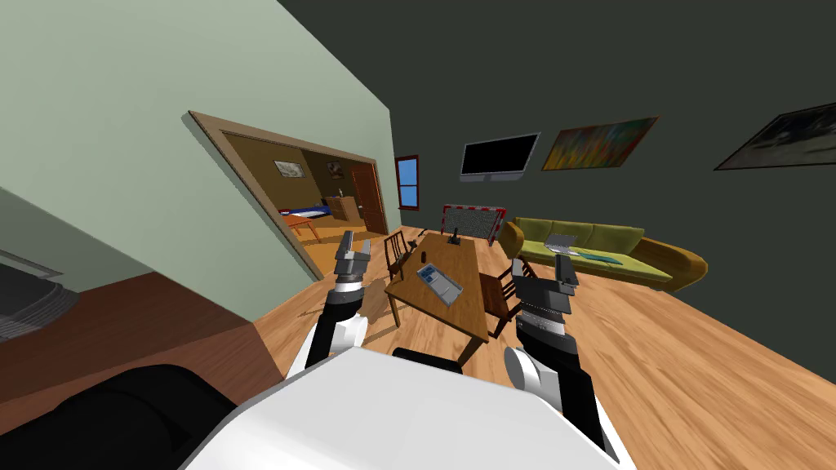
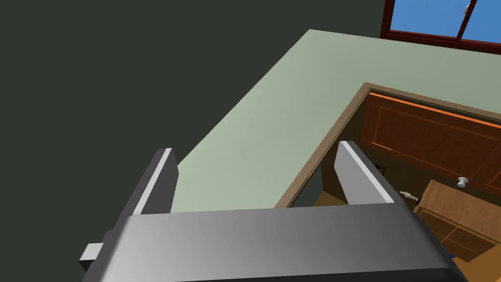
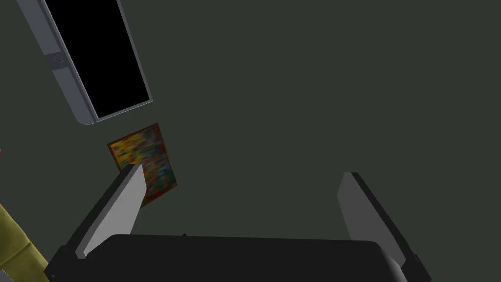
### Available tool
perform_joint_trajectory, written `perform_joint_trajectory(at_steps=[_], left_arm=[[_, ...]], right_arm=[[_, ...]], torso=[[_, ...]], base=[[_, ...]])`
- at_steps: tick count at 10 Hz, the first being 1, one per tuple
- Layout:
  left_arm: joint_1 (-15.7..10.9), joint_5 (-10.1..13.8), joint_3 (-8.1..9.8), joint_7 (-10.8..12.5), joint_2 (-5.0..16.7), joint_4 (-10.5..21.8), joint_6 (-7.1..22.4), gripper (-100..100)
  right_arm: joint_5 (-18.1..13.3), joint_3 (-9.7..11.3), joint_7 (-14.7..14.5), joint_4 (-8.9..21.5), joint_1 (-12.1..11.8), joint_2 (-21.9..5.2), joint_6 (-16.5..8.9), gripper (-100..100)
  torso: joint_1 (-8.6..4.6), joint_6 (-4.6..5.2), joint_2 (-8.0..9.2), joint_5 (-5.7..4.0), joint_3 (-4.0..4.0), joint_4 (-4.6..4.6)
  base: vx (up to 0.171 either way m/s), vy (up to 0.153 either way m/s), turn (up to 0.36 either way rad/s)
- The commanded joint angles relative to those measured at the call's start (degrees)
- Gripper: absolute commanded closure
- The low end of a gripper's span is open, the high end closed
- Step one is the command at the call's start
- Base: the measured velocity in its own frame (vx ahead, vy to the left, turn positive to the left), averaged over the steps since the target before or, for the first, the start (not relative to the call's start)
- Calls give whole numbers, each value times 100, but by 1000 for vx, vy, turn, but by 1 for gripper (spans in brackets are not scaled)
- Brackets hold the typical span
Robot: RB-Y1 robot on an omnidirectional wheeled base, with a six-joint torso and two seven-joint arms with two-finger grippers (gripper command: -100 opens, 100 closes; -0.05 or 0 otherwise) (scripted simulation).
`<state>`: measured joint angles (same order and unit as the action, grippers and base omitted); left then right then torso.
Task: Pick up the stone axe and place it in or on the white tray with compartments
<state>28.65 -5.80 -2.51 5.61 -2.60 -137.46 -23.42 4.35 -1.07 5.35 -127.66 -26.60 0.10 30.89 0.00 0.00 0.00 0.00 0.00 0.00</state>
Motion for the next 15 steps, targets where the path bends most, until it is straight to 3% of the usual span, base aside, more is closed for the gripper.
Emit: perform_joint_trajectory(at_steps=[1, 4, 7, 8, 10, 11, 12, 13, 14, 15], left_arm=[[-26, -26, 53, -84, 169, 78, -45, -100], [-130, -129, 256, -417, 582, 387, -219, -100], [-299, -293, 575, -890, 956, 878, -493, -100], [-299, -293, 575, -956, 956, 892, -493, -100], [-442, -428, 831, -1322, 1157, 1298, -713, -100], [-442, -428, 831, -1402, 1157, 1323, -713, -100], [-521, -501, 967, -1613, 1243, 1564, -829, -100], [-521, -501, 967, -1644, 1243, 1564, -829, -100], [-606, -577, 1107, -1881, 1320, 1801, -948, -100], [-606, -577, 1107, -1898, 1320, 1820, -948, -100]], right_arm=[[0, 0, 0, 0, 0, 0, 0, 0], [0, 0, 0, 0, 1, 0, 0, 0], [0, 0, 0, 0, 1, 0, 0, 0], [0, 0, 0, 0, 1, 0, 0, 0], [0, 0, 0, 0, 1, 0, 0, 0], [0, 0, 0, 0, 1, 0, 0, 0], [0, 0, 0, 0, 0, 0, 0, 0], [0, 0, 0, 0, 1, 0, 0, 0], [0, 0, 0, 0, 0, 0, 0, 0], [0, 0, 0, 0, 1, 0, 0, 0]], torso=[[0, 0, 0, 0, 0, 0], [11, 1, 12, 2, 7, 2], [16, 1, 22, 4, 12, 5], [18, 1, 24, 4, 14, 5], [12, 1, 17, 3, 10, 4], [11, 1, 20, 3, 12, 5], [11, -1, 18, 3, 11, 4], [13, 1, 16, 3, 10, 4], [13, -1, 13, 3, 8, 4], [12, 1, 14, 3, 8, 3]], base=[[-12, 5, -39], [-36, 20, -73], [-60, 34, -121], [-48, 27, -37], [-53, 19, -125], [-48, 21, -55], [-44, 26, -108], [-36, 27, -53], [-43, 22, -133], [-37, 17, -59]])
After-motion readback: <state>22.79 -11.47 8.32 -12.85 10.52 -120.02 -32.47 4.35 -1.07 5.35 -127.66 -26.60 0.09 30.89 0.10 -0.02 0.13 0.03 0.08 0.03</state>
